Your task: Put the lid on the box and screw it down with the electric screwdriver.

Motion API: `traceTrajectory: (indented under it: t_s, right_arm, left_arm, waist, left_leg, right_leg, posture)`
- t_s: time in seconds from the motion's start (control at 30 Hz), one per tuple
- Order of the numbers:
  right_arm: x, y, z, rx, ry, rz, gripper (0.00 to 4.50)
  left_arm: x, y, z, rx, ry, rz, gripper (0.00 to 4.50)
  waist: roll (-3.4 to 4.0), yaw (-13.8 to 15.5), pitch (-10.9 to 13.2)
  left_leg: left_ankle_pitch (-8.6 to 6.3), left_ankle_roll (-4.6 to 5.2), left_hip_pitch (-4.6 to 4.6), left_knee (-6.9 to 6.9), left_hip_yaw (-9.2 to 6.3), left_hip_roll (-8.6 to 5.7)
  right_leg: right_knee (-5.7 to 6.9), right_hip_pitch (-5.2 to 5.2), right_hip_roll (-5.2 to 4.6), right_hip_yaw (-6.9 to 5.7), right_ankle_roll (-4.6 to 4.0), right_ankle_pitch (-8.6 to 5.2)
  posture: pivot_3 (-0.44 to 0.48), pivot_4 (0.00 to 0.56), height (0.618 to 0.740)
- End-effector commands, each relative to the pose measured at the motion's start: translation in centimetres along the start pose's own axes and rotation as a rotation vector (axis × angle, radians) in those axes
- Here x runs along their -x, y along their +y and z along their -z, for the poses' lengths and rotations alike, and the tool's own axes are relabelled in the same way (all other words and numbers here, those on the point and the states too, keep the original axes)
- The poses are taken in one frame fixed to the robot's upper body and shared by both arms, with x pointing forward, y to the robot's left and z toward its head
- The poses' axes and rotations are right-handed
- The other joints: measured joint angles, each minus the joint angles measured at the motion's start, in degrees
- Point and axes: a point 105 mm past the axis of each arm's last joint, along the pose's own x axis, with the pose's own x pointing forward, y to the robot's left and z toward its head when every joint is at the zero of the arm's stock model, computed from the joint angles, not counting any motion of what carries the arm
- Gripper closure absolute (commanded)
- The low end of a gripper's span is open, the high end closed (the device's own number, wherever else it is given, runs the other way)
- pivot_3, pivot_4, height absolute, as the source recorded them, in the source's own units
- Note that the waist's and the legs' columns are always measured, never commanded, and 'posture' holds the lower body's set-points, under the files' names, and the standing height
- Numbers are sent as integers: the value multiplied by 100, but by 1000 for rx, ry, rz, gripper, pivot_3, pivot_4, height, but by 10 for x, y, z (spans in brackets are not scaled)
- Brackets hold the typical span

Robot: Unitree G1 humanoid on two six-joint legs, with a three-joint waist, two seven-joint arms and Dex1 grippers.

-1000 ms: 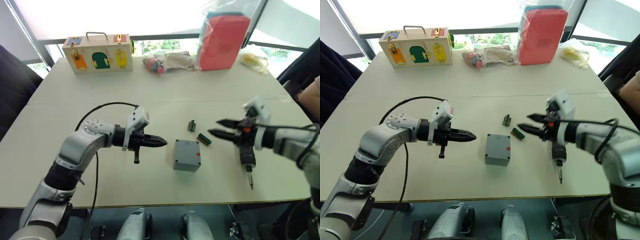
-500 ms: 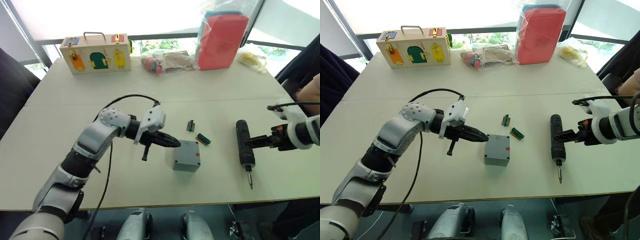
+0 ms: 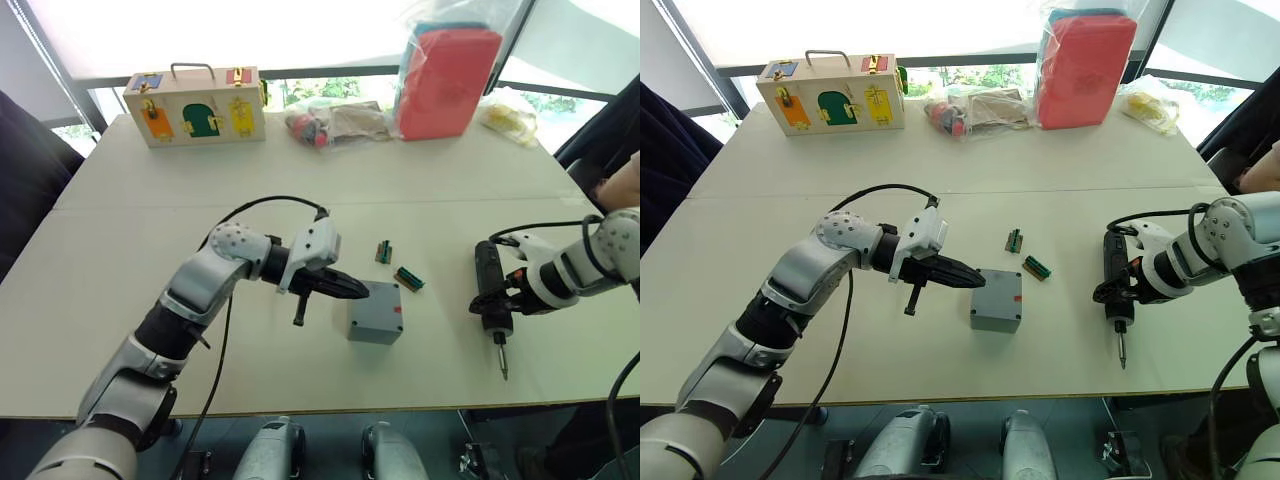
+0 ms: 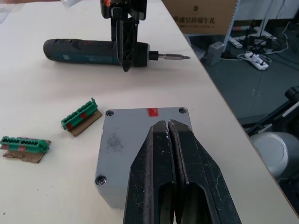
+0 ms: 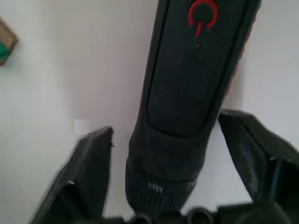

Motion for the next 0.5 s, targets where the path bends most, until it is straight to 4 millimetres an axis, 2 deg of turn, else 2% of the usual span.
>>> traceTrajectory:
  t_s: [0.03, 0.1, 0.17, 0.23, 0.37, 0.43, 0.5]
  right_arm:
    - [-5, 4, 4, 31, 30, 3, 2267]
    - [-6, 3, 4, 23, 30, 7, 2769]
    - [-6, -1, -1, -5, 4, 17, 2769]
    - [2, -7, -14, -44, -68, 46, 2769]
    - [35, -11, -49, -100, -305, 54, 2769]
    - [62, -8, -68, -95, -491, 45, 2769]
    - [97, -1, -91, -50, -797, 48, 2769]
  left_arm:
    - [9, 3, -7, -22, -9, -51, 4500]
    - [11, 4, -4, -16, -1, -62, 4500]
    - [13, 5, -1, -10, 13, -70, 4500]
    - [15, 8, 4, -2, 31, -77, 4500]
    - [18, 14, 10, 12, 44, -78, 4500]
    - [16, 18, 10, 19, 38, -70, 4500]
    - [12, 21, 9, 23, 26, -59, 4500]
  waist:
    - [0, -7, 0]
    - [-1, -7, 0]
    - [-2, -7, -1]
    - [-17, -13, -9]
    - [0, -62, -1]
    - [18, -15, 8]
    - [24, 2, 12]
  left_leg:
    - [-1, 1, 0, 0, 0, 0]
    - [-1, 1, 2, 0, -1, 0]
    - [-1, 1, 3, 0, -1, 0]
    - [-1, 1, 4, 1, -1, 1]
    - [-2, 4, 10, 7, 8, -3]
    - [-3, 6, 3, 7, 11, -8]
    - [-1, 2, -11, 0, 10, -7]
  right_leg:
    - [0, 0, 0, 0, 0, 0]
    - [1, 0, 2, -3, 0, 0]
    - [1, 2, 4, -5, 1, 0]
    - [1, 4, 6, -5, 1, 0]
    - [1, 9, 6, 4, 9, 8]
    - [9, -5, 2, 6, 13, 10]
    - [15, -22, 5, 5, 17, 8]
  posture:
    - [0, 150, 740]
    - [0, 150, 740]
    - [0, 150, 740]
    - [0, 150, 740]
    - [0, 150, 740]
    - [0, 150, 740]
    - [0, 150, 740]
